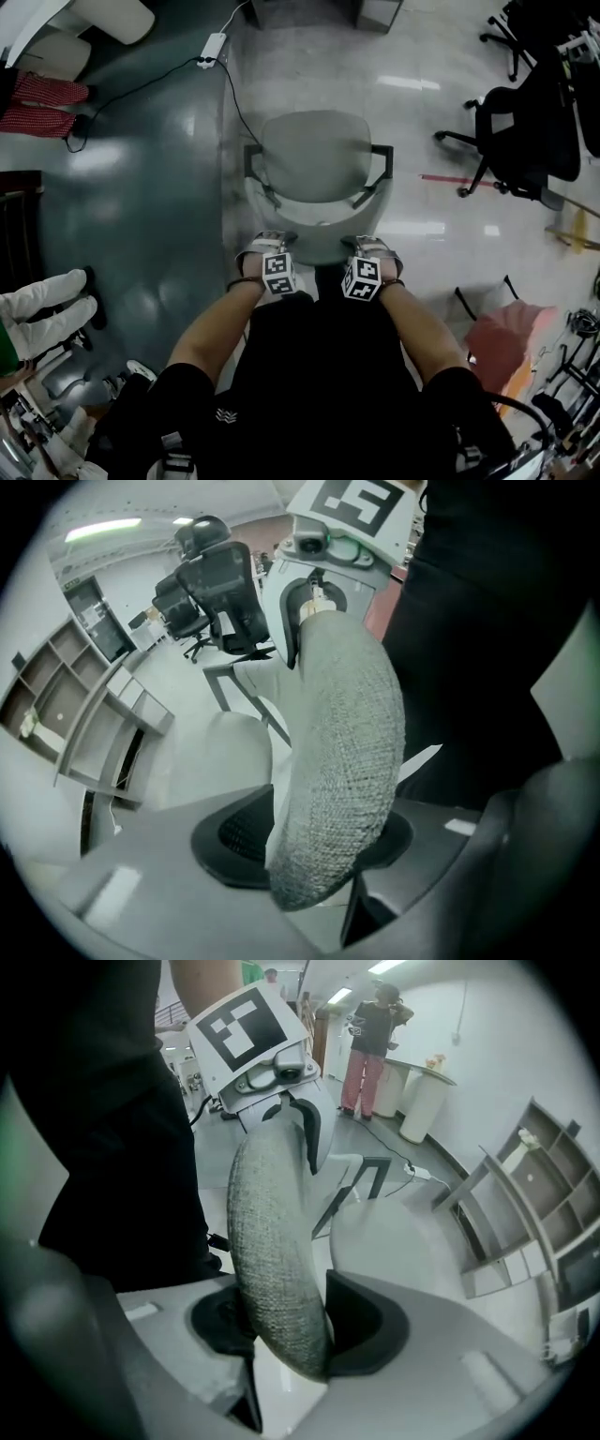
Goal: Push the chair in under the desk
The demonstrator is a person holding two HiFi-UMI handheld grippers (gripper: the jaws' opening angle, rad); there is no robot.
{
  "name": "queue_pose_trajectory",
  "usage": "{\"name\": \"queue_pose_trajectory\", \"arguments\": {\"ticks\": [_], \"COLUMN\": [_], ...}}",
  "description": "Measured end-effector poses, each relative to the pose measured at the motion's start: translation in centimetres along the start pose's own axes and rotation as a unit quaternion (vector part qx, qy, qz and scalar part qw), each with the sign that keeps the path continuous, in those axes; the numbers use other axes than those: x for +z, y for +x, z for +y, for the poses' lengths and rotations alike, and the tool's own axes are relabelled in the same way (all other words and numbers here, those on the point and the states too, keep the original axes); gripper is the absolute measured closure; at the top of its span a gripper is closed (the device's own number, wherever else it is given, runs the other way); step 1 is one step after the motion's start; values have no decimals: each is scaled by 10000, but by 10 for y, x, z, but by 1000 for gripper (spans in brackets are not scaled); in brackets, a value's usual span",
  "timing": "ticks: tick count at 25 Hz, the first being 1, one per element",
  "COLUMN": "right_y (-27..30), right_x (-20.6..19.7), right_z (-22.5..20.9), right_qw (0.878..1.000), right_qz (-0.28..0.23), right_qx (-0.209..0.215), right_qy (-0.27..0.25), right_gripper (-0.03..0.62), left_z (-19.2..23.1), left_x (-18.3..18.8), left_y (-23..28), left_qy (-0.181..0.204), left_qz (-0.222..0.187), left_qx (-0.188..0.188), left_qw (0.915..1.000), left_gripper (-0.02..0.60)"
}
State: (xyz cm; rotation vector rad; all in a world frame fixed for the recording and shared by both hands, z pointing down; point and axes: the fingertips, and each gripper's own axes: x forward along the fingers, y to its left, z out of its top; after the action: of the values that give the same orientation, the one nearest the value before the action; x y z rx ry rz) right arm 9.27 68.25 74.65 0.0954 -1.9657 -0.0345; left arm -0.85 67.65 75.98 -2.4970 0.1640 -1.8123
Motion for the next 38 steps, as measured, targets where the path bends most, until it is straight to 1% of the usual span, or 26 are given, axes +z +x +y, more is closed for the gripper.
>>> {"name": "queue_pose_trajectory", "arguments": {"ticks": [3,8,13,15,26,33,38], "right_y": [2,-3,-6,-6,0,8,9], "right_x": [3,3,-2,-2,8,12,20], "right_z": [-6,-30,-55,-67,-127,-176,-209], "right_qw": [10000,9999,9999,9999,9999,9999,9999], "right_qz": [-3,-66,-82,-93,-37,88,63], "right_qx": [28,78,62,59,93,82,96], "right_qy": [19,-69,-113,-124,-61,-9,-18], "right_gripper": [425,436,436,436,434,434,434], "left_z": [8,32,55,66,126,174,208], "left_x": [-4,3,10,13,6,3,0], "left_y": [1,-1,1,2,3,9,8], "left_qy": [-183,-173,-292,-318,-289,-252,-203], "left_qz": [106,40,11,6,-42,-82,-131], "left_qx": [-38,-80,-185,-155,-220,-250,-301], "left_qw": [9998,9998,9994,9994,9993,9993,9993], "left_gripper": [390,396,394,394,397,400,402]}}
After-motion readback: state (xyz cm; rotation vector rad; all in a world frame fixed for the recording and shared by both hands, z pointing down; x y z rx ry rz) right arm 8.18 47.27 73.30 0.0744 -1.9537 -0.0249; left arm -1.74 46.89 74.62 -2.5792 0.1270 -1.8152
